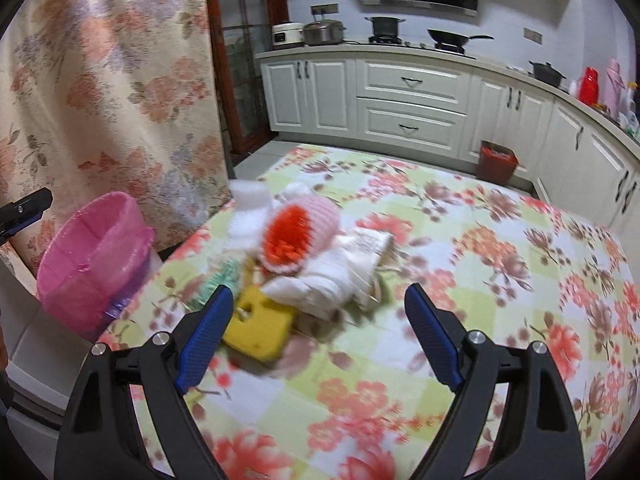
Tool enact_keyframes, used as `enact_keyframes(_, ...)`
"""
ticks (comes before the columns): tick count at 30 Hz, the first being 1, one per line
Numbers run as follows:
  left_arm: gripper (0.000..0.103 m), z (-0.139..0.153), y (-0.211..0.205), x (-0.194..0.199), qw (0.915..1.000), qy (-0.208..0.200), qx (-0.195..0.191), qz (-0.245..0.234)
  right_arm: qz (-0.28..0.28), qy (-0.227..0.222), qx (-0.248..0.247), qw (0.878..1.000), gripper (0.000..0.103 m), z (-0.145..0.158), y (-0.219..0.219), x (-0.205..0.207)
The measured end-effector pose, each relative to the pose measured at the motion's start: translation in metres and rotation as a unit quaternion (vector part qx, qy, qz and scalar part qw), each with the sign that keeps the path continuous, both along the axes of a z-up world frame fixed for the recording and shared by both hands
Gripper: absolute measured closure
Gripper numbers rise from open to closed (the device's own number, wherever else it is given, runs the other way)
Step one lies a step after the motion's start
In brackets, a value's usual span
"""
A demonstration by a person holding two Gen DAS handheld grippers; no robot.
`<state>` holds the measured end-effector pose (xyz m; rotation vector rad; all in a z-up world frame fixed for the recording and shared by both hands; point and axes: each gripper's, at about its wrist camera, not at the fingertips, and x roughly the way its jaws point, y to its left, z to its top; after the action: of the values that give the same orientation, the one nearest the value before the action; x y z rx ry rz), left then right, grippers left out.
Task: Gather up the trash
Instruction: 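Move both tools back over the remaining trash pile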
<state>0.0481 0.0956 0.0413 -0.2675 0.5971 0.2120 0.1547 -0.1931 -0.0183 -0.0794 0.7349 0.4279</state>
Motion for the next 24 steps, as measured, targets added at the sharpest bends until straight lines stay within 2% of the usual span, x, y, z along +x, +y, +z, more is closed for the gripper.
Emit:
enact_keyframes(3, 0.041, -0.003, -0.014, 0.006, 0.9999, 0.005, -0.001, -0.012, -0.009, 0.006, 0.003, 1.0, 0.018, -0.005, -0.013, 0.001)
enact_keyframes(6, 0.041, -0.007, -0.025, 0.013, 0.9996, 0.011, -0.003, -0.024, -0.018, 0.008, 0.004, 1.0, 0.014, -0.009, -0.023, 0.002)
enact_keyframes(24, 0.041, -0.053, -0.078, 0.049, 0.9934, 0.066, -0.018, -0.092, -0.042, 0.036, 0.012, 0.998, 0.014, -0.032, -0.056, 0.01)
